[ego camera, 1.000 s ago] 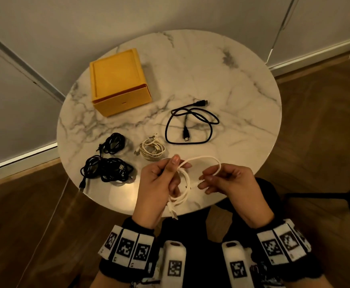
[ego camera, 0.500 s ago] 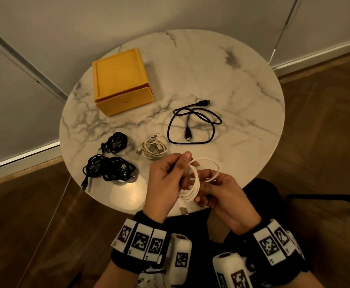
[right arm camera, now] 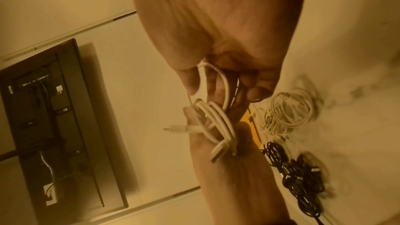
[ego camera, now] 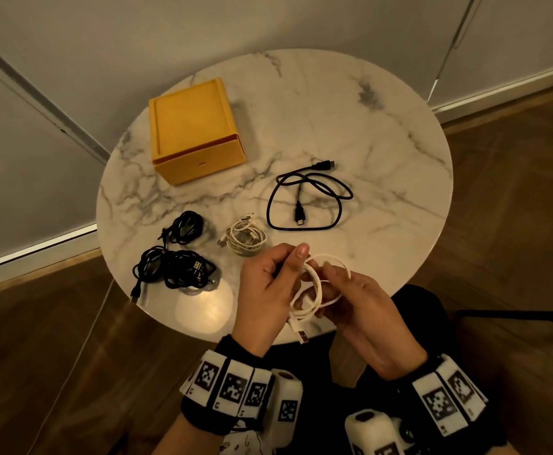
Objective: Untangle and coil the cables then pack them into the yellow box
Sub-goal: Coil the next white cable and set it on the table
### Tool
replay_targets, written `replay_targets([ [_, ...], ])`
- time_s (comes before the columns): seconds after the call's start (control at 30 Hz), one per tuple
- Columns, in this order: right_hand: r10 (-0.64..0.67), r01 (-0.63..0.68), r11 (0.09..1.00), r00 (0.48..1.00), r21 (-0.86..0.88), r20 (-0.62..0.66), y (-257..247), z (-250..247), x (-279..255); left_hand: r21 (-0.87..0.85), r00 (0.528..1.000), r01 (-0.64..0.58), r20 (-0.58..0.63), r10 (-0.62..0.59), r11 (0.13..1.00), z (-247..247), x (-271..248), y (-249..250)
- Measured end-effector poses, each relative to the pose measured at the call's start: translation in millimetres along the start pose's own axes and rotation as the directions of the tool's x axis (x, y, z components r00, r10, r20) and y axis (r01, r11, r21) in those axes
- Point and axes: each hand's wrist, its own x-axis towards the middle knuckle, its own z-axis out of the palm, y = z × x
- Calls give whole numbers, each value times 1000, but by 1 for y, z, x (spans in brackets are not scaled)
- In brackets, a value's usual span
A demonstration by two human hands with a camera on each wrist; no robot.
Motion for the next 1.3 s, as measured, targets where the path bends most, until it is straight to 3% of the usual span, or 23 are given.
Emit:
replay_targets([
  [0.13, 81, -81, 997, 989, -8, 121, -6, 4, -5, 178, 985, -133, -90, 151, 975, -4, 1, -6],
  [0.27, 82, -83, 997, 992, 4, 92, -5, 5, -2, 273, 960, -221, -108, 258, 936, -8, 1, -12],
  [0.47, 99, -99, 995, 995, 4, -8, -3, 2, -2, 207, 971, -179, -118, 206, 962, -6, 1, -15],
  [0.57, -41, 18, 988, 988, -152, -149, -1, -6, -3, 139, 978, -134, -142, 154, 981, -4, 0, -14],
  [0.63, -279, 195, 900, 945, -391, -171, -6, -11, -12, 108, 981, -101, -154, 117, 989, -5, 1, -14],
  [0.7, -476, 373, 726, 879, -577, -31, -16, -11, -26, 93, 982, -70, -171, 85, 993, -5, 3, -16],
  [0.73, -512, 432, 640, 856, -636, 67, -20, -8, -33, 101, 980, -60, -181, 77, 993, -5, 4, -18],
  [0.83, -437, 451, 450, 864, -770, 251, -23, 3, -35, 124, 982, -64, -171, 85, 990, 0, 3, -23],
  [0.93, -342, 374, 154, 889, -914, 306, -13, 10, -20, 139, 983, -78, -154, 99, 987, 3, 2, -25],
  [1.0, -324, 368, 16, 881, -930, 344, -11, 12, -15, 130, 982, -69, -167, 91, 989, 2, 2, -28],
  [1.03, -324, 377, -12, 874, -926, 361, -11, 13, -13, 128, 981, -63, -175, 85, 990, 2, 2, -29],
  [1.17, -310, 401, 33, 875, -915, 373, -15, 16, -16, 122, 981, -63, -173, 83, 991, 1, 2, -29],
  [1.3, -342, 412, 12, 858, -911, 384, -13, 13, -14, 156, 988, -70, -127, 90, 985, 3, 3, -31],
])
